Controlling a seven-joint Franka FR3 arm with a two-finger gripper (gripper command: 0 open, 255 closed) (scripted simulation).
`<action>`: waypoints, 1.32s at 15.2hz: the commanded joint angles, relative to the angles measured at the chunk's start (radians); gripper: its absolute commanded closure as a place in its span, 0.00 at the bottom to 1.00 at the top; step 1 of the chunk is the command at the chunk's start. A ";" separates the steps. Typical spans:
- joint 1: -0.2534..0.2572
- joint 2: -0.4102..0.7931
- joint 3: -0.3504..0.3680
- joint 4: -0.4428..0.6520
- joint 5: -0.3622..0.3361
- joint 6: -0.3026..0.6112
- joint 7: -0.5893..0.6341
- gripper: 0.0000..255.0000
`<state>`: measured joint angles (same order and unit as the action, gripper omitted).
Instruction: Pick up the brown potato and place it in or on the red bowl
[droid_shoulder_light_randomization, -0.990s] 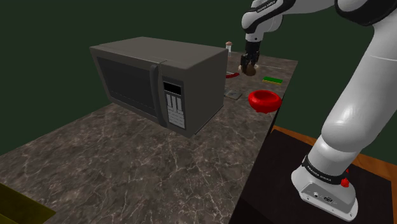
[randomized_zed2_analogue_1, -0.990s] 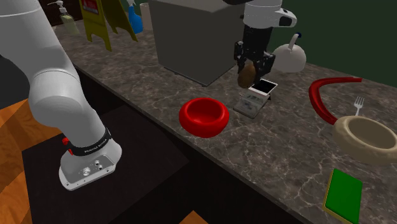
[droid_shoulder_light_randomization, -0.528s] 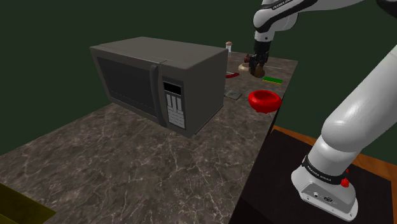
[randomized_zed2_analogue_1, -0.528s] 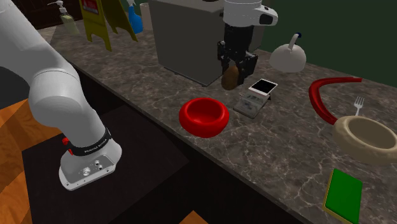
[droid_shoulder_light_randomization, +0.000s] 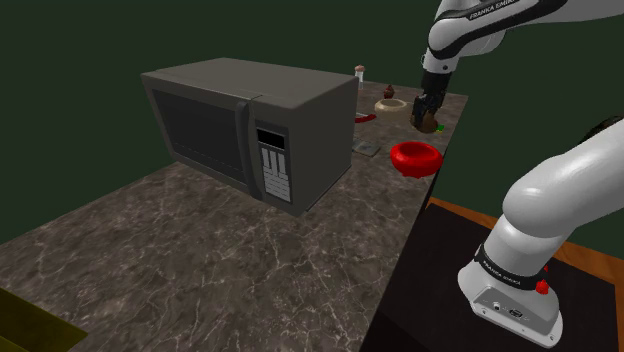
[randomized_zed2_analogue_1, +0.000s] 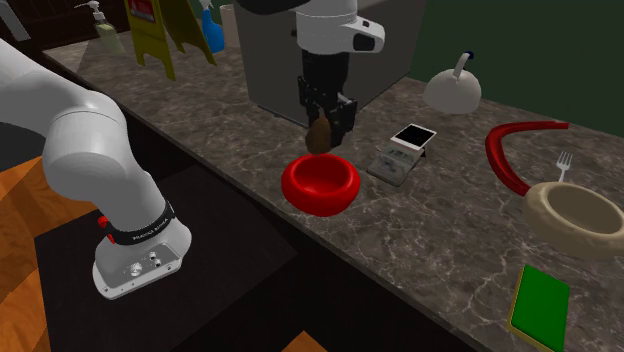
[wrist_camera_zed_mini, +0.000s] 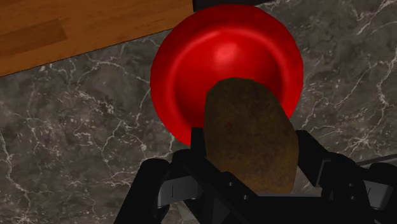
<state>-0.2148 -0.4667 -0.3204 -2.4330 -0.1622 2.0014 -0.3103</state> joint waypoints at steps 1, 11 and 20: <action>-0.004 -0.004 -0.004 -0.031 -0.005 0.027 -0.001 1.00; -0.004 0.054 -0.026 -0.124 -0.010 0.177 -0.004 1.00; -0.004 0.060 -0.028 -0.131 -0.010 0.191 -0.005 1.00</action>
<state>-0.2184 -0.4063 -0.3482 -2.5642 -0.1725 2.1922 -0.3151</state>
